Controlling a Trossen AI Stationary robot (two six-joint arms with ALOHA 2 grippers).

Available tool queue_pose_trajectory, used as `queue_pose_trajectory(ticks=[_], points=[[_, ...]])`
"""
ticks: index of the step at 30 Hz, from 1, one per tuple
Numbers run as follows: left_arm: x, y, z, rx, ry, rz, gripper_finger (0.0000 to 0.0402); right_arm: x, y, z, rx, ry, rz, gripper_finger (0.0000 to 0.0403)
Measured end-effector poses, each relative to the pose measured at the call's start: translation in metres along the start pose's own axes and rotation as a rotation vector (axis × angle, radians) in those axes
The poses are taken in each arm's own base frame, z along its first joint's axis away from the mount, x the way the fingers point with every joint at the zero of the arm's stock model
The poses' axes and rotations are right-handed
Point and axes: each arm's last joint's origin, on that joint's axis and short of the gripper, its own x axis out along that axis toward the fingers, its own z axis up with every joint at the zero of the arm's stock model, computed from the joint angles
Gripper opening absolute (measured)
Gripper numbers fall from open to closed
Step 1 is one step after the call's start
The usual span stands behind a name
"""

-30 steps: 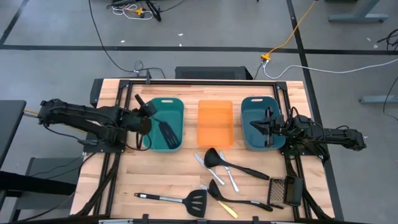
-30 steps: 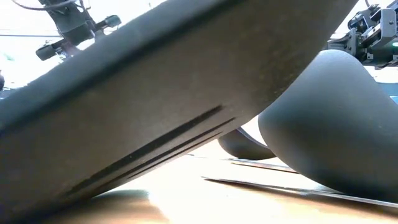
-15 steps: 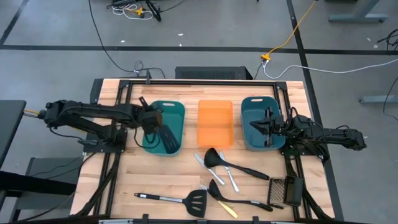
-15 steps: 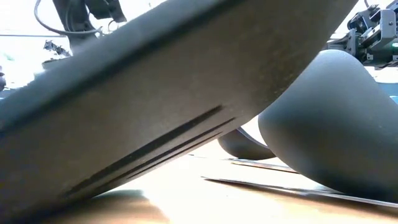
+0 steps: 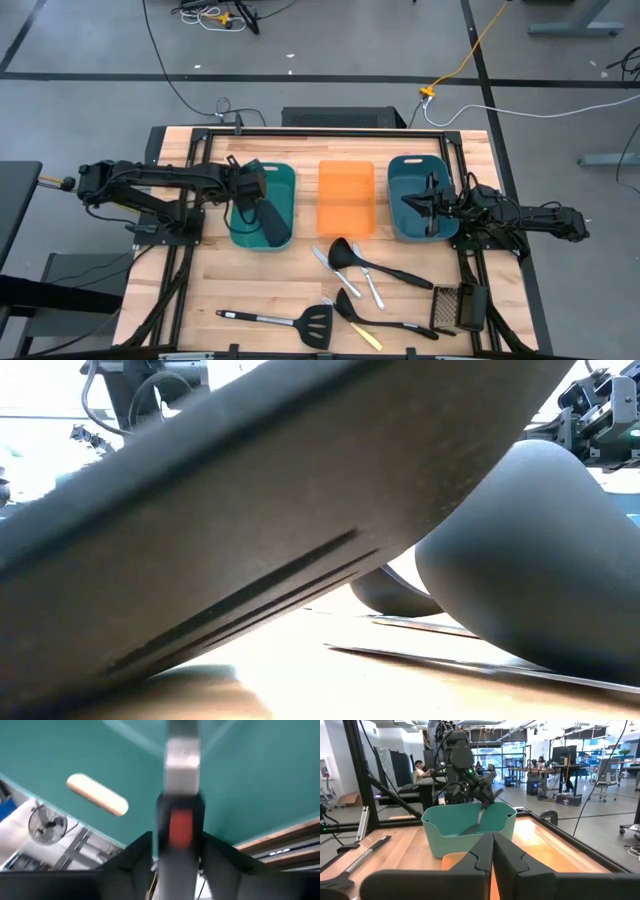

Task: Pick & Place Kitchen Items
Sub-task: Put the gray spatula into the green bin, then put the yellow table knife into the orange bin

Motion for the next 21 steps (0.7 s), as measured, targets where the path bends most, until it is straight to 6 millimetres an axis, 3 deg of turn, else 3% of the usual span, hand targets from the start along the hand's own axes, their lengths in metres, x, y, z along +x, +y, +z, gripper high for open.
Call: queue_pose_trajectory(ticks=[4, 8, 13, 17, 21], points=[[-0.003, 0.000, -0.001, -0.004, 0.087, 0.048, 0.0234, 0.000, 0.000, 0.000, 0.000, 0.000, 0.000, 0.0018], [-0.014, 0.001, -0.001, -0.016, 0.077, 0.090, 0.0244, 0.000, 0.000, 0.000, 0.000, 0.000, 0.000, 0.0018], [-0.055, 0.006, -0.009, -0.128, 0.039, 0.199, 0.0233, 0.000, 0.000, 0.000, 0.001, 0.000, 0.000, 0.0018], [-0.102, 0.007, -0.019, -0.413, -0.210, 0.258, 0.0208, 0.000, 0.000, 0.000, 0.003, 0.000, 0.001, 0.0018], [-0.137, 0.004, -0.029, -0.783, -0.712, 0.223, 0.0146, 0.000, 0.000, 0.000, 0.003, 0.000, 0.001, 0.0018]])
